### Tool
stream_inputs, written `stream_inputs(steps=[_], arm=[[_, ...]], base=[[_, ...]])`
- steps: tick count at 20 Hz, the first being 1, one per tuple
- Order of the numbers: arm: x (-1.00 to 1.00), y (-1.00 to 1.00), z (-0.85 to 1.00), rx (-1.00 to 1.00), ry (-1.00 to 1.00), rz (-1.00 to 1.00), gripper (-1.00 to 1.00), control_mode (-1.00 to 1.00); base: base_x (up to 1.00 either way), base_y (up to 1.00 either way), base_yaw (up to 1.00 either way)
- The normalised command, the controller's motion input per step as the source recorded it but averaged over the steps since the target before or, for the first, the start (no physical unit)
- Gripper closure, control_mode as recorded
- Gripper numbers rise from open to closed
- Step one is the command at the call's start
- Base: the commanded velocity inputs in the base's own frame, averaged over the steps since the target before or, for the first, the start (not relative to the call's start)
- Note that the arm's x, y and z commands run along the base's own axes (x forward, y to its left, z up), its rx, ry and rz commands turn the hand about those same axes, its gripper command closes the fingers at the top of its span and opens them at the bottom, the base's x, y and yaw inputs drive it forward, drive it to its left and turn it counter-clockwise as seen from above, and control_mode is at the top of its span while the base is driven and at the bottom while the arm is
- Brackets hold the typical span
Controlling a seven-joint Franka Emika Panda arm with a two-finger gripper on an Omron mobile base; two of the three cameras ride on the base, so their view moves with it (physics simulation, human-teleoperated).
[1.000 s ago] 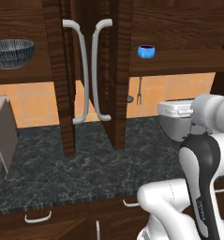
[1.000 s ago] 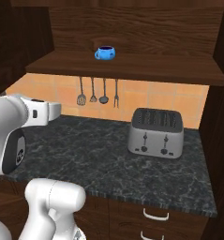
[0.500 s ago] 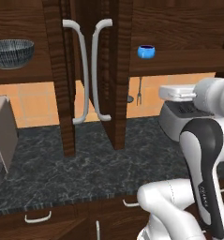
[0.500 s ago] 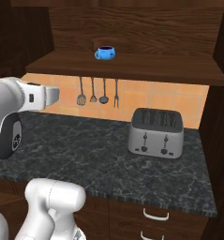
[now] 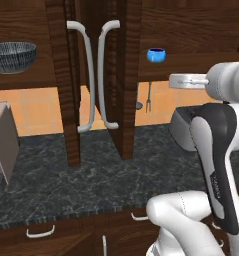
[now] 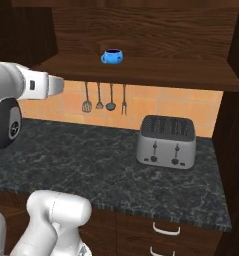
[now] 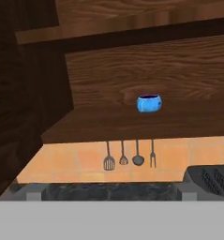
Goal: Gather all objects into one cabinet and sort the glasses and bowls to opposite sides.
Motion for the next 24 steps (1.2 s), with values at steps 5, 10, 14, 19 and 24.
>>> stream_inputs(steps=[5, 10, 14, 19, 24], arm=[[0.55, -0.25, 0.3, -0.07, 0.0, -0.05, -1.0, -1.0], [0.94, -0.31, 0.08, -0.12, 0.09, -0.1, -1.0, -1.0], [0.89, -0.2, -0.03, -0.06, 0.17, -0.18, -1.0, -1.0], [0.42, -0.02, -0.06, -0.08, 0.05, -0.16, -1.0, -1.0], [0.04, 0.0, -0.27, -0.05, 0.0, -0.04, -1.0, -1.0]], base=[[0.0, 0.0, 0.0], [0.0, 0.0, 0.0], [0.0, 0.0, 0.0], [0.0, 0.0, 0.0], [0.0, 0.0, 0.0]])
